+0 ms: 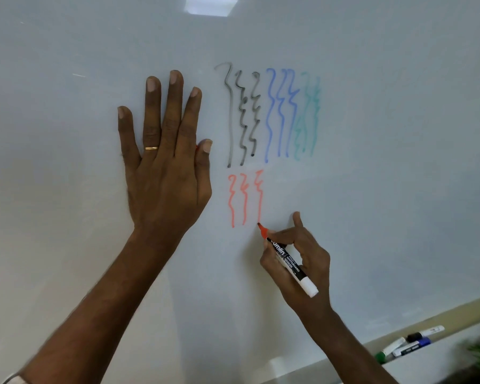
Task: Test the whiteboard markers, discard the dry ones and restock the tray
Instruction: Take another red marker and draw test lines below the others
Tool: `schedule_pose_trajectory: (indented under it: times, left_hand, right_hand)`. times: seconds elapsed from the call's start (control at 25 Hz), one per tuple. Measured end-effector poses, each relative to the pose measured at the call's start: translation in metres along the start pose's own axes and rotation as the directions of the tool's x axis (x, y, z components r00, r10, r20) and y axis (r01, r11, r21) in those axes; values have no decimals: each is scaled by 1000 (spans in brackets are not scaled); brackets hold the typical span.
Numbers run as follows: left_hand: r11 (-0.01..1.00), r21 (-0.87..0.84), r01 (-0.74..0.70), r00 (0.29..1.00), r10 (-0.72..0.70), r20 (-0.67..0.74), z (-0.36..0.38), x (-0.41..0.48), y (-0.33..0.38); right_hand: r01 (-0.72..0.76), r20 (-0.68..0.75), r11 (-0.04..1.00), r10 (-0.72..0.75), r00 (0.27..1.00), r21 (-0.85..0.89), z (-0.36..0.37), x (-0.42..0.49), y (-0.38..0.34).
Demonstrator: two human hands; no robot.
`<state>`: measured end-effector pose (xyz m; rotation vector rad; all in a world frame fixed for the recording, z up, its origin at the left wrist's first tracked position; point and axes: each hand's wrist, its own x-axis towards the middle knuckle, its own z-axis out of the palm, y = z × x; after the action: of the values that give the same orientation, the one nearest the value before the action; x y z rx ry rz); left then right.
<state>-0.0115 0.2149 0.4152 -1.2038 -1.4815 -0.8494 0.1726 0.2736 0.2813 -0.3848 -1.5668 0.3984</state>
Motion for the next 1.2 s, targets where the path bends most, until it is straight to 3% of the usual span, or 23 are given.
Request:
schedule_pose_trajectory:
  times: [0.12, 0.32, 0.48, 0.68, 0.8, 0.92, 1.04, 1.2]
  left_hand:
    - [999, 10, -30, 999, 30, 38, -2, -1, -1]
    - [998, 57, -29, 998, 26, 63, 2, -4, -5]
    - [997, 48, -61, 998, 61, -1, 9, -8, -8]
    - [974, -162, -158, 963, 115, -244, 14, -15, -12]
    - [935, -305, -180, 958, 97, -269, 9, -17, -13]
    - [863, -499, -76, 989, 0, -150, -8, -17, -9]
    - [685, -720, 112, 993, -104, 56, -37, -34, -2]
    - [589, -764, 264, 958, -69, 278, -54, -77, -2]
  right_hand:
    - [-133, 33, 987, 130, 991, 86, -7, 1, -10]
    - [-168, -34, 974, 175, 984, 151, -9, 3, -25]
    - [-241, -56, 953, 255, 965, 186, -11, 1, -32]
    - [-294, -46, 940, 306, 951, 174, -15, -4, -34]
    - [-323, -53, 922, 341, 939, 212, -18, -4, -40]
    - [-367, -74, 881, 405, 911, 299, -21, -5, -47]
    - [-382, -95, 871, 428, 899, 308, -30, -8, -52]
    - [-423, 26, 831, 444, 895, 361, -44, -14, -60]
